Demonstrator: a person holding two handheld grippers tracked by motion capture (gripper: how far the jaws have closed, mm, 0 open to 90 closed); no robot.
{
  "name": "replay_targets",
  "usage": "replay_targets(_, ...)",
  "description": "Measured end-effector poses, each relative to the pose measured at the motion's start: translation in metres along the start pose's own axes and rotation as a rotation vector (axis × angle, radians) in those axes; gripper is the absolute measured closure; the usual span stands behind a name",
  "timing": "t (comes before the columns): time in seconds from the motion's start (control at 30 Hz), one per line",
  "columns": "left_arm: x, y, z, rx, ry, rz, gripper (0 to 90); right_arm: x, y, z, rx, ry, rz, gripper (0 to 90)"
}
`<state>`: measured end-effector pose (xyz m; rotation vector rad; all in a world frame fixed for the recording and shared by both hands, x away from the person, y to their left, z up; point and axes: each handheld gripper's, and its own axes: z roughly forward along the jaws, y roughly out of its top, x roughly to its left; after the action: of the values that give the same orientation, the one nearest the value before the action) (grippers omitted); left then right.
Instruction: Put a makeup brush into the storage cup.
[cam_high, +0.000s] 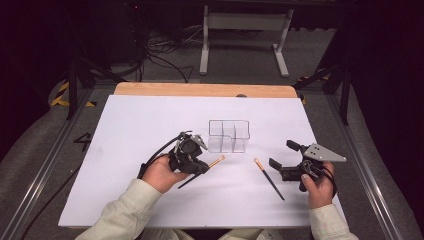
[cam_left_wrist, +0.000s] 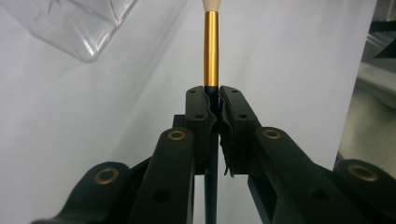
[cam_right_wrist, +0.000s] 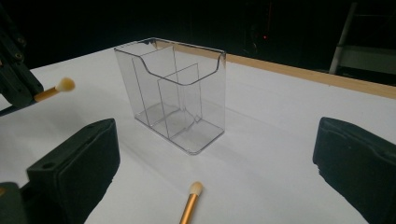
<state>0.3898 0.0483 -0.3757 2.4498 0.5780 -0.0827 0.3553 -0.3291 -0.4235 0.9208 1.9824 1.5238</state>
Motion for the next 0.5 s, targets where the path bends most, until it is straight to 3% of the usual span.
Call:
replay_targets(0.23,0.0,0.003,-0.008,-0.12,-0.013,0.019,82.5,0.0,0.0,0.0,0.002,-0.001,-0.001,1.1)
replay_targets(0.5,0.0,0.005,-0.013,-0.22,-0.003,0.046,82.5,0.0,-0.001,-0.001,0.005,-0.002,0.0,1.1)
